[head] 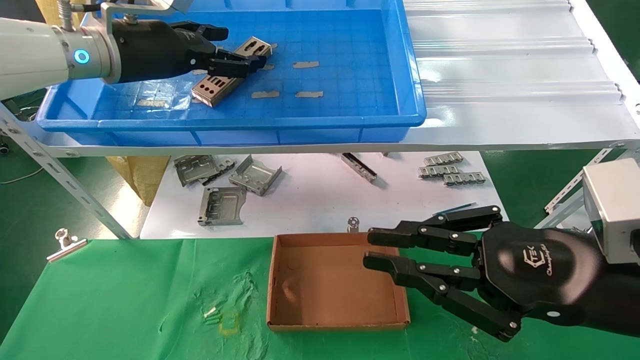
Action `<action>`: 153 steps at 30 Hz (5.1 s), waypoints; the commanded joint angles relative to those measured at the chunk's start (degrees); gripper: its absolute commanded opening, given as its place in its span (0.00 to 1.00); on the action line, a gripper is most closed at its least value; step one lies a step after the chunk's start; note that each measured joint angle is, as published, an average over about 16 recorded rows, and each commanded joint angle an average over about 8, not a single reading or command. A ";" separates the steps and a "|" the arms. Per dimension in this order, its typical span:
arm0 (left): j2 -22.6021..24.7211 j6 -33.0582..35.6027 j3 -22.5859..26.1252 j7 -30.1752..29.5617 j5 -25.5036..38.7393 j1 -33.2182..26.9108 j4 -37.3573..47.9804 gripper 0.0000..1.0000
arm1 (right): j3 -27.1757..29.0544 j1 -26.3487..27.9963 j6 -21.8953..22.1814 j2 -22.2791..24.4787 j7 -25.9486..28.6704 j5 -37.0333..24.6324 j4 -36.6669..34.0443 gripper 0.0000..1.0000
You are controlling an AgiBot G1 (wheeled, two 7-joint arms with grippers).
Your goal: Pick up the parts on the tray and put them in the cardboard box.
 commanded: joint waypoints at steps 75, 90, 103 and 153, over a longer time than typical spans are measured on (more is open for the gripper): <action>-11.93 32.46 9.81 5.05 -20.21 19.46 -35.94 0.00 | 0.00 0.00 0.00 0.00 0.00 0.00 0.00 1.00; 1.08 18.75 14.93 32.21 -11.08 26.28 -20.80 0.00 | 0.00 0.00 0.00 0.00 0.00 0.00 0.00 1.00; 5.90 15.16 16.12 42.43 -9.73 26.18 -10.57 1.00 | 0.00 0.00 0.00 0.00 0.00 0.00 0.00 1.00; -2.28 32.52 7.40 26.54 -26.41 30.64 -14.53 1.00 | 0.00 -0.01 0.01 0.01 -0.01 0.02 -0.02 1.00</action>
